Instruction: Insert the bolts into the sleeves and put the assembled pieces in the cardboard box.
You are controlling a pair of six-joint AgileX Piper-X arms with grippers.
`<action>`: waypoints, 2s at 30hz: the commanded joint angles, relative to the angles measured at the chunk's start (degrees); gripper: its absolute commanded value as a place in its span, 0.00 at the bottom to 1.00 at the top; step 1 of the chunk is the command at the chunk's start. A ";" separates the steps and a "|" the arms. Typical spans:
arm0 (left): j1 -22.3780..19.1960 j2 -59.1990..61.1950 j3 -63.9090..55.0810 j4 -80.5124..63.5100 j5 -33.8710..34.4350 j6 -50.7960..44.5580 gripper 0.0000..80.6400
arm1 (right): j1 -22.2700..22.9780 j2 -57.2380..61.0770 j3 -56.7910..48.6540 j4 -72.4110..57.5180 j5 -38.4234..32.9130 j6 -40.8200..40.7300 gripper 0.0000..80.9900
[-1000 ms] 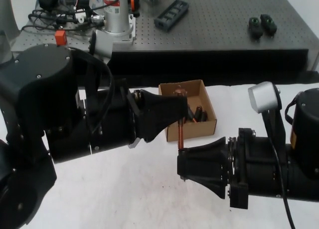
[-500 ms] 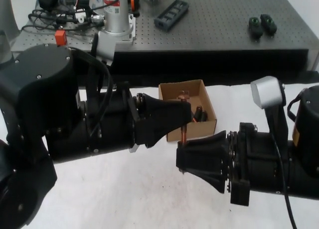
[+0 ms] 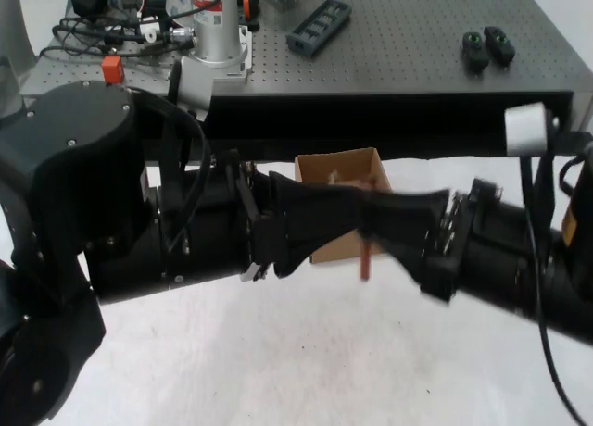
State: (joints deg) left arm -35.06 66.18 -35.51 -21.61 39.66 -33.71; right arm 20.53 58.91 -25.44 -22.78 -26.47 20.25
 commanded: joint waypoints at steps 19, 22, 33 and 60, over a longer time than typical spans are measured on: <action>-0.08 -22.19 5.23 30.48 -33.92 9.25 0.01 | -9.57 52.58 -52.46 34.64 11.84 -17.86 0.01; -0.08 -26.72 7.95 32.48 -37.72 7.60 0.01 | -9.05 57.00 -58.24 38.85 15.46 -20.58 0.01; -0.08 -37.97 13.83 44.70 -43.14 4.96 0.01 | -9.05 67.81 -69.28 46.49 16.87 -21.23 0.01; -0.08 -48.88 15.00 65.94 -51.15 4.54 0.01 | -12.76 35.79 -45.96 48.43 -2.39 -24.18 0.01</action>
State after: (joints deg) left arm -35.06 19.89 -20.72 41.82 -10.24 -28.16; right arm 7.80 100.06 -78.22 28.02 -27.96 -3.10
